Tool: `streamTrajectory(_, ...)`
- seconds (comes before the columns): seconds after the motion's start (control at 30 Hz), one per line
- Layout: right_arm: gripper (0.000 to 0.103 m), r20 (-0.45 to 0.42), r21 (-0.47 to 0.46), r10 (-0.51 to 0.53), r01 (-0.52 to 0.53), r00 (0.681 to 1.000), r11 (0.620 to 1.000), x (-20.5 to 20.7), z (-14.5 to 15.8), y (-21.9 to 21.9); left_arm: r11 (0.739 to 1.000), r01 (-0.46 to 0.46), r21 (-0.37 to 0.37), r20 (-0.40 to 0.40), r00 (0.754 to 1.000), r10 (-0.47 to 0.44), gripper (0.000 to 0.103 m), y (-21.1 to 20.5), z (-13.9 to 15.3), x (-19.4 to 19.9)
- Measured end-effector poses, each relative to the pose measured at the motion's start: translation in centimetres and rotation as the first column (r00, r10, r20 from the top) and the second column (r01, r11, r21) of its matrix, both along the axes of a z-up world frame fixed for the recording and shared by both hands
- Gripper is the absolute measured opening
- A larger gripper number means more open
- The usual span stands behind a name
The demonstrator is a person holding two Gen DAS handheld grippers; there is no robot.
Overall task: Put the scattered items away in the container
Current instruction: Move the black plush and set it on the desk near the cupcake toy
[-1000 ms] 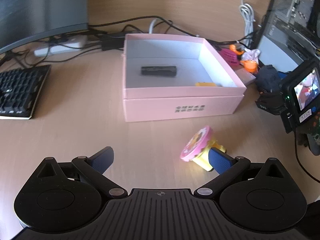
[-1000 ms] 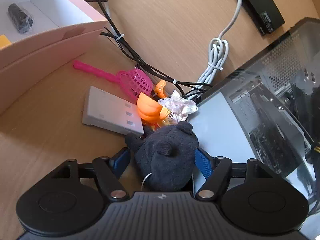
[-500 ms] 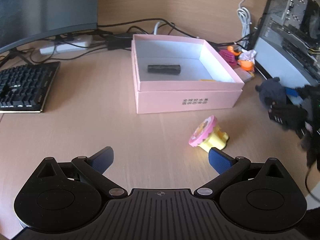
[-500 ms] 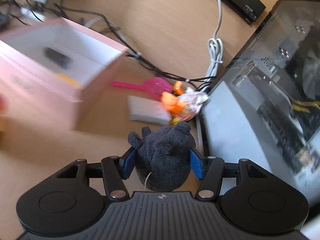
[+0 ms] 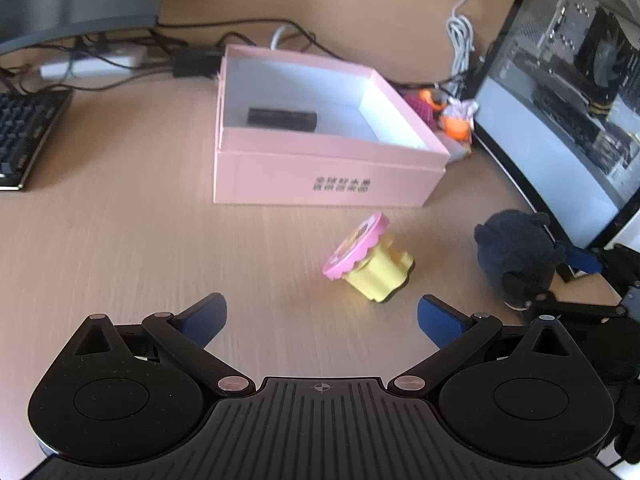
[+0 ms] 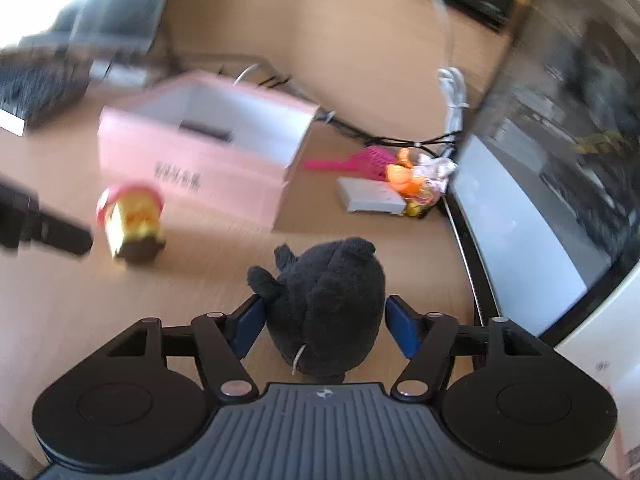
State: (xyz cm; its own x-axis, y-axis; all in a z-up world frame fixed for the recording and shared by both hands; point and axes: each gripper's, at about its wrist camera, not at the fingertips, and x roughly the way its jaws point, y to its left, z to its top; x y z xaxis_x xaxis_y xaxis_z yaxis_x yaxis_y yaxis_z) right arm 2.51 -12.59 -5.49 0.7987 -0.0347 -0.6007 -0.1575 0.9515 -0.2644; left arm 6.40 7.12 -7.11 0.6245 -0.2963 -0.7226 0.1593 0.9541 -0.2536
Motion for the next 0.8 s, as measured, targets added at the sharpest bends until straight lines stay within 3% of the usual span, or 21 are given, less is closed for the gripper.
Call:
streamTrajectory(0.07, 0.077, 0.059, 0.118, -0.027, 0.02, 0.998, 0.993, -0.5, 1.0, -1.9, 1.0, -0.013, 0.009, 0.019, 1.0, 0.013, 0.103, -0.4, 0.3, -0.3)
streamTrajectory(0.13, 0.096, 0.142, 0.237, -0.047, 0.012, 0.989, 0.972, -1.3, 1.9, -4.1, 0.998, -0.053, 0.045, 0.072, 0.996, 0.05, 0.103, -1.2, 0.8, -0.8)
streamTrajectory(0.2, 0.103, 0.2, 0.301, -0.057, -0.005, 0.978, 0.954, -1.9, 2.3, -5.8, 0.99, -0.116, 0.084, 0.136, 0.985, 0.104, 0.103, -2.3, 1.5, -1.4)
streamTrajectory(0.33, 0.103, 0.213, 0.321, 0.015, -0.084, 0.977, 0.943, -3.3, 1.9, -8.0, 0.977, -0.198, 0.075, 0.221, 0.959, 0.178, 0.103, -4.3, 2.5, -2.2)
streamTrajectory(0.4, 0.103, 0.159, 0.36, 0.035, -0.091, 0.987, 0.928, -3.6, 1.1, -9.0, 0.969, -0.224, 0.102, 0.244, 0.95, 0.194, 0.103, -5.4, 3.0, -2.6)
streamTrajectory(0.5, 0.103, 0.096, 0.417, 0.075, -0.108, 0.993, 0.902, -3.6, 0.3, -10.1, 0.969, -0.235, 0.079, 0.235, 0.949, 0.211, 0.103, -6.2, 3.7, -3.4)
streamTrajectory(0.63, 0.103, 0.125, 0.407, 0.133, -0.173, 0.983, 0.897, -3.0, 0.4, -10.2, 0.958, -0.276, 0.077, 0.207, 0.944, 0.255, 0.103, -7.1, 3.6, -4.4)
streamTrajectory(0.8, 0.103, 0.14, 0.393, 0.182, -0.223, 0.973, 0.892, -2.3, 0.5, -9.7, 0.955, -0.271, 0.12, 0.196, 0.95, 0.245, 0.103, -8.4, 3.4, -4.7)
